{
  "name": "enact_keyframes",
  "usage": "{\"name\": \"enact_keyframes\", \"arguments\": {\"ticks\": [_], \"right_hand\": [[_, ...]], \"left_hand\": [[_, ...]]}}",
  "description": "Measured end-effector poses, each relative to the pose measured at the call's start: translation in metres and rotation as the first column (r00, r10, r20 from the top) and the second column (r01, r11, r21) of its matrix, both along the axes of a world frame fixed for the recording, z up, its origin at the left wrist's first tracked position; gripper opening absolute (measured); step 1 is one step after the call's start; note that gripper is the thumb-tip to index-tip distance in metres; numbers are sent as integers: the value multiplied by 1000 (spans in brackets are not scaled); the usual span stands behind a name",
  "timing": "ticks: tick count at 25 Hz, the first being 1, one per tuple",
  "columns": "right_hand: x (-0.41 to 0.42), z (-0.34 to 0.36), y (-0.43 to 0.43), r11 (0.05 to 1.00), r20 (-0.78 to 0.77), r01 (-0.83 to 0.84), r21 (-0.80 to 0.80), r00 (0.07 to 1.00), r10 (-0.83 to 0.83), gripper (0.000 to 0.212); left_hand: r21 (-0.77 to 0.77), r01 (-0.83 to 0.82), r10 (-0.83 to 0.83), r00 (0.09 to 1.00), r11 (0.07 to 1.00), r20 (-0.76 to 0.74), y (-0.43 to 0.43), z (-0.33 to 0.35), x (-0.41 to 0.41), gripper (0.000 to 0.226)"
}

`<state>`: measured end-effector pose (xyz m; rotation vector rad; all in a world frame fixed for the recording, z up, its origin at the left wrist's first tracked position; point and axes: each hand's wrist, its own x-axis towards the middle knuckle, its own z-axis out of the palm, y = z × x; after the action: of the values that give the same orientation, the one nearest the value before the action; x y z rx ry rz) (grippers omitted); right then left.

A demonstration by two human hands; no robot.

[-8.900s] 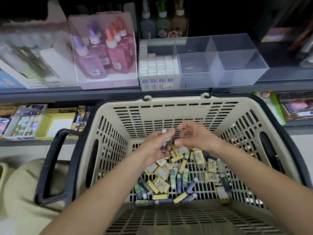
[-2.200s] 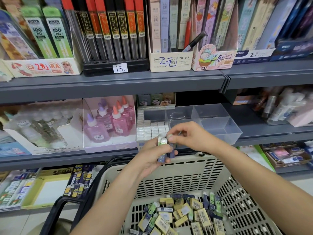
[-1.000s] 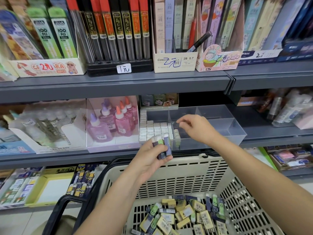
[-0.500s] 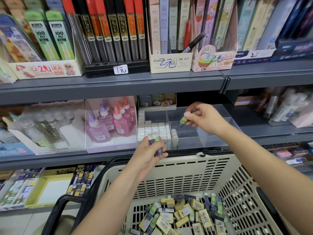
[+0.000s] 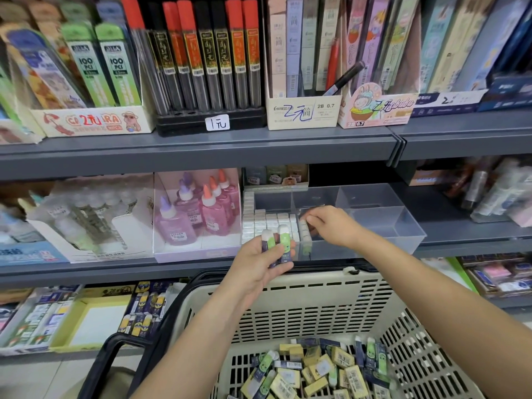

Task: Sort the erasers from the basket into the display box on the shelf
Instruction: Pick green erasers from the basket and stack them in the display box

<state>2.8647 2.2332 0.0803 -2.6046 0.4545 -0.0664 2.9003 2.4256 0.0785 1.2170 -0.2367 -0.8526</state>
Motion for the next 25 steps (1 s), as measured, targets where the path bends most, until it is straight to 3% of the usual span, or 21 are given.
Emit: {"name": "enact_keyframes", "arguments": {"ticks": [3, 6, 9, 13, 17, 20, 25], "right_hand": [[-8, 10, 0, 992, 92, 64, -108, 994, -54, 31], [-24, 20, 17, 998, 327, 58, 21, 943, -62, 25], [-38, 27, 34, 982, 259, -89, 164, 965, 44, 21], [-52, 33, 31, 890, 187, -137, 434, 981, 60, 11], [-48, 41, 20, 883, 223, -59, 466, 973, -52, 14], [-34, 46, 0, 920, 338, 89, 381, 913, -229, 12], [-14, 29, -3, 985, 321, 129, 117, 933, -160, 11]], "left_hand": [[-2, -3, 3, 1000, 1000, -5, -2, 0, 0, 14], [16, 36, -36, 999, 999, 14, -6, 1, -2, 13], [59, 101, -104, 993, 993, 57, -13, 2, -7, 13], [75, 129, -136, 987, 989, 91, -17, 0, -13, 14], [88, 40, -53, 986, 995, 159, -20, 2, -13, 13], [143, -76, 37, 967, 987, 254, -17, 6, -3, 16], [145, -60, 32, 982, 988, 186, -7, 8, -2, 16]]}}
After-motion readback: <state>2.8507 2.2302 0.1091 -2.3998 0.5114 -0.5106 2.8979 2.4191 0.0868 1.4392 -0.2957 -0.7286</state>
